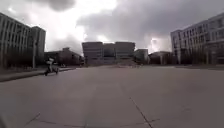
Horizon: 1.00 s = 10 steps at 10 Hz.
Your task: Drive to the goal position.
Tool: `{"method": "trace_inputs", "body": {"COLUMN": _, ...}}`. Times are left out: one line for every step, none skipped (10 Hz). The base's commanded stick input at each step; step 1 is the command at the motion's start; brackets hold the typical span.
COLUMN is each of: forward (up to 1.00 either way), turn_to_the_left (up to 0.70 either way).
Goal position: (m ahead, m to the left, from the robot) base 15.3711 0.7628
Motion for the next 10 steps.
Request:
{"method": "trace_inputs", "body": {"forward": 1.0, "turn_to_the_left": 0.01}}
{"method": "trace_inputs", "body": {"forward": 1.0, "turn_to_the_left": 0.02}}
{"method": "trace_inputs", "body": {"forward": 1.0, "turn_to_the_left": 0.03}}
{"method": "trace_inputs", "body": {"forward": 1.0, "turn_to_the_left": 0.05}}
{"method": "trace_inputs", "body": {"forward": 1.0, "turn_to_the_left": 0.06}}
{"method": "trace_inputs", "body": {"forward": 1.0, "turn_to_the_left": 0.08}}
{"method": "trace_inputs", "body": {"forward": 1.0, "turn_to_the_left": 0.03}}
{"method": "trace_inputs", "body": {"forward": 1.0, "turn_to_the_left": 0.02}}
{"method": "trace_inputs", "body": {"forward": 1.0, "turn_to_the_left": 0.01}}
{"method": "trace_inputs", "body": {"forward": 1.0, "turn_to_the_left": 0.0}}
